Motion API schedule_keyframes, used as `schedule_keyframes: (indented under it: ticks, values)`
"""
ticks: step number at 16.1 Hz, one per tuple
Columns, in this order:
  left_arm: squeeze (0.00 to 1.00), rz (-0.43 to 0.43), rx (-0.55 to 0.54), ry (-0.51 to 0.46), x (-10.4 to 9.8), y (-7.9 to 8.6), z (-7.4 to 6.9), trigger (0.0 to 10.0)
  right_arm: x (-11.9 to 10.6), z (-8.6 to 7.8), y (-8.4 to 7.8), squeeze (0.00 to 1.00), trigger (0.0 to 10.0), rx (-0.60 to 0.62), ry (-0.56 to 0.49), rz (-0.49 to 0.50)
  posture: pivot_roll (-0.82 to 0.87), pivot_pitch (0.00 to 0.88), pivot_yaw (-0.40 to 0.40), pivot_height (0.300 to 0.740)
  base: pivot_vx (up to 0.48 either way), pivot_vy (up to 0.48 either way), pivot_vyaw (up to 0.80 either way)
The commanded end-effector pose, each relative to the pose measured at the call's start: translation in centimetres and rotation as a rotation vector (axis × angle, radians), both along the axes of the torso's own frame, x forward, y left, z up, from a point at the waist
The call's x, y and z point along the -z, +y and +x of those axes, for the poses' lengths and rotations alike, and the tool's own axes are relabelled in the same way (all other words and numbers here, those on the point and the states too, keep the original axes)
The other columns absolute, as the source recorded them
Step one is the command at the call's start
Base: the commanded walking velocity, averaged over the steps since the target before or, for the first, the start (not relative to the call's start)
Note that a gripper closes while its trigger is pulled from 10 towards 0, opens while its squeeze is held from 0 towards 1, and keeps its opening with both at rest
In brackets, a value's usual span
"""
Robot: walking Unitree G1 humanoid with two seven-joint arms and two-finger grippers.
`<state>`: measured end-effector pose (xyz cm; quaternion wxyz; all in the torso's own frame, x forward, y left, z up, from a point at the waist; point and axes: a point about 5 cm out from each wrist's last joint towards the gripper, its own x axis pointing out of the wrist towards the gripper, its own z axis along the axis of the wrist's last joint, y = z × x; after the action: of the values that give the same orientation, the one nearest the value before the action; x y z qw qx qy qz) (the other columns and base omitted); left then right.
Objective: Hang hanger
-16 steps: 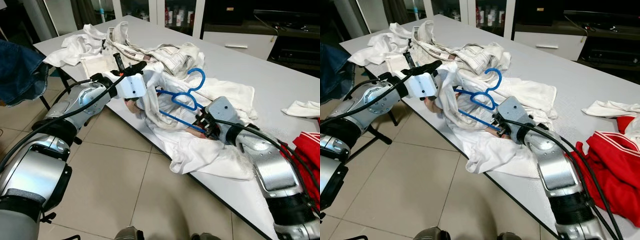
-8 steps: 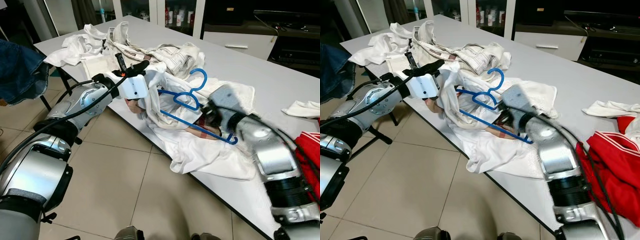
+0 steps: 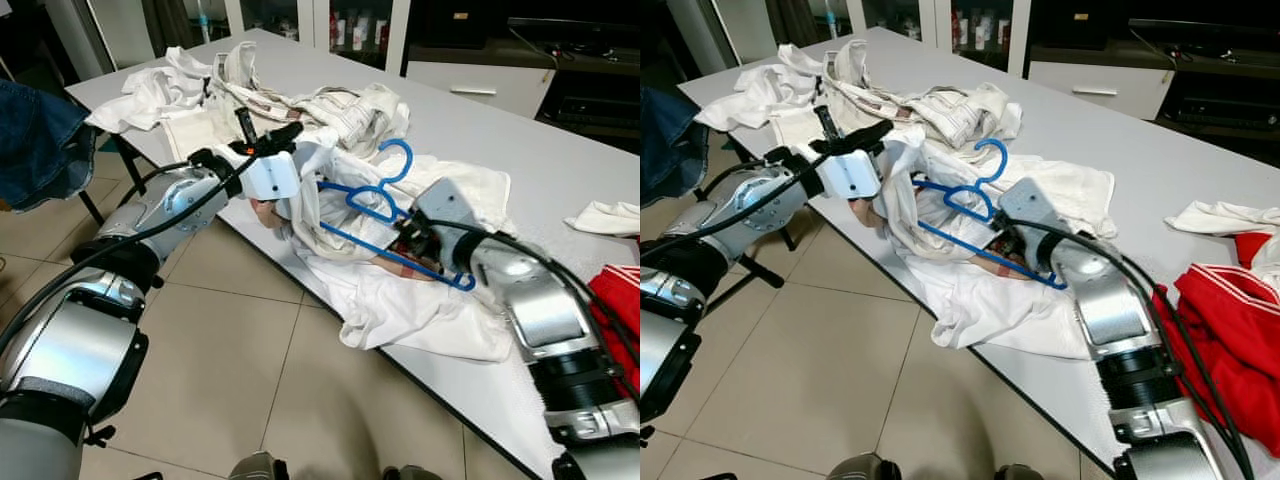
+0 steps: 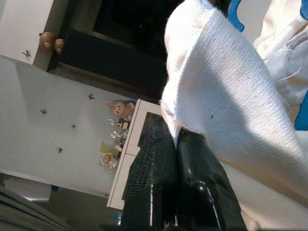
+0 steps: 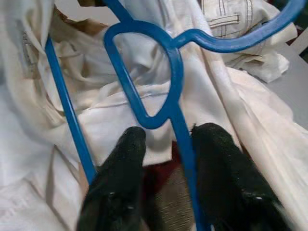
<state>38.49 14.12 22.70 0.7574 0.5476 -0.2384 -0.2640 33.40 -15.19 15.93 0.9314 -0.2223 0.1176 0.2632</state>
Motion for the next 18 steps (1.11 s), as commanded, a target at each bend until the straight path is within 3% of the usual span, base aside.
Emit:
schedule_keyframes:
  ticks: [1,5,10,11,12,13,14,17,18]
  values:
    - [0.0,0.007,0.009,-0.026,-0.5,-0.1,0.0,10.0,-0.6,0.6,0.4,1.0,10.0,-0.01,-0.022,-0.001,-0.01,0.0,0.049,0.723,0.0,0.0,0.0]
    - [0.0,0.008,0.01,-0.023,-0.4,-0.1,0.0,10.0,-0.3,1.8,0.0,1.0,10.0,0.062,-0.051,-0.088,-0.01,0.0,0.048,0.723,0.0,0.0,0.0]
    - [0.0,0.009,0.011,-0.024,-0.5,0.0,0.0,10.0,0.9,2.0,0.5,1.0,10.0,0.054,-0.006,-0.118,-0.01,0.0,0.05,0.723,0.0,0.0,0.0]
    - [0.0,0.008,0.016,-0.028,-0.6,-0.3,0.0,10.0,1.4,2.5,0.3,1.0,10.0,0.114,0.011,-0.086,-0.01,0.0,0.05,0.723,0.0,0.0,0.0]
    - [0.0,0.007,0.019,-0.028,-0.6,-0.3,0.0,10.0,1.5,2.7,0.3,0.55,3.7,0.144,0.007,-0.063,-0.01,0.0,0.051,0.723,0.0,0.0,0.0]
    - [0.0,0.007,0.02,-0.028,-0.6,-0.4,0.0,10.0,1.4,2.8,0.3,0.55,3.7,0.154,0.003,-0.057,-0.01,0.0,0.051,0.723,0.0,0.0,0.0]
    - [0.0,0.006,0.021,-0.028,-0.6,-0.4,0.0,10.0,1.4,2.9,0.4,0.08,0.0,0.161,-0.001,-0.047,-0.01,0.0,0.051,0.723,0.0,0.0,0.0]
    - [0.0,0.006,0.021,-0.028,-0.6,-0.4,0.0,10.0,1.4,2.9,0.4,0.08,0.0,0.161,-0.001,-0.047,-0.01,0.0,0.051,0.723,0.0,0.0,0.0]
    - [0.0,0.005,0.022,-0.027,-0.5,-0.4,0.0,10.0,1.4,3.0,0.5,0.0,0.0,0.181,-0.01,-0.036,-0.01,0.0,0.053,0.723,0.0,0.0,0.0]
